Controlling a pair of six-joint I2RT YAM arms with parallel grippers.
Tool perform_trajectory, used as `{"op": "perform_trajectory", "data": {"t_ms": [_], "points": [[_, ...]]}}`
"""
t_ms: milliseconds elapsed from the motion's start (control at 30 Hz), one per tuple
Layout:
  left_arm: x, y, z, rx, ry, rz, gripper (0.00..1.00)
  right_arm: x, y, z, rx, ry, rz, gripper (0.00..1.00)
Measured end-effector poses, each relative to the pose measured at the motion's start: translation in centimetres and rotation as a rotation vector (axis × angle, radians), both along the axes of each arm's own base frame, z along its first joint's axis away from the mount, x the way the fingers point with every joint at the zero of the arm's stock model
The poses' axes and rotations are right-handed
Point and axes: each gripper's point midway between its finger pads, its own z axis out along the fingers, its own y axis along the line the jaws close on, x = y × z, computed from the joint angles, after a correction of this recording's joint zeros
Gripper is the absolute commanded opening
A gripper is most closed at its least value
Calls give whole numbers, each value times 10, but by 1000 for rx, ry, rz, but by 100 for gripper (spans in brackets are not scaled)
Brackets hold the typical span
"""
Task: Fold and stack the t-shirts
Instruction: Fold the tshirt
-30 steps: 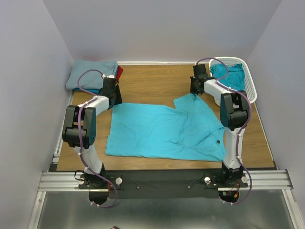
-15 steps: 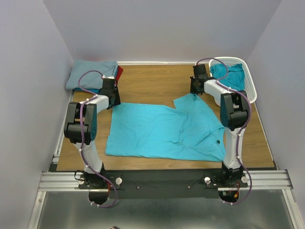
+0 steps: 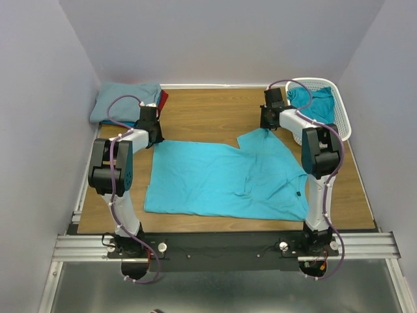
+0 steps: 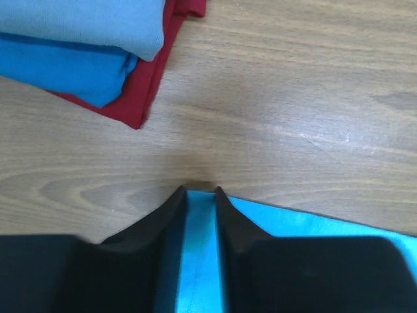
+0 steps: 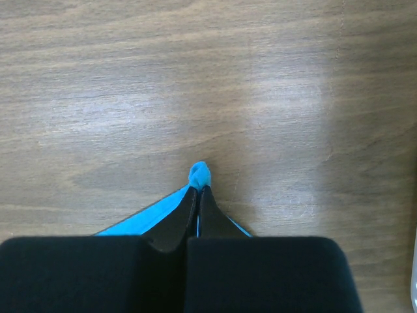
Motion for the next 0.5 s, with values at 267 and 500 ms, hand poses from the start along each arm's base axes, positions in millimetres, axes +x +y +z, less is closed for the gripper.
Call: {"op": "perform_trajectory", "data": {"t_ms": [267, 500], "points": [[2, -4, 0, -15, -6, -22, 0, -2, 0, 0, 1, 3, 1, 0], [3, -10, 1, -40, -11, -43, 0, -2, -2, 0, 1, 5, -4, 0]]}}
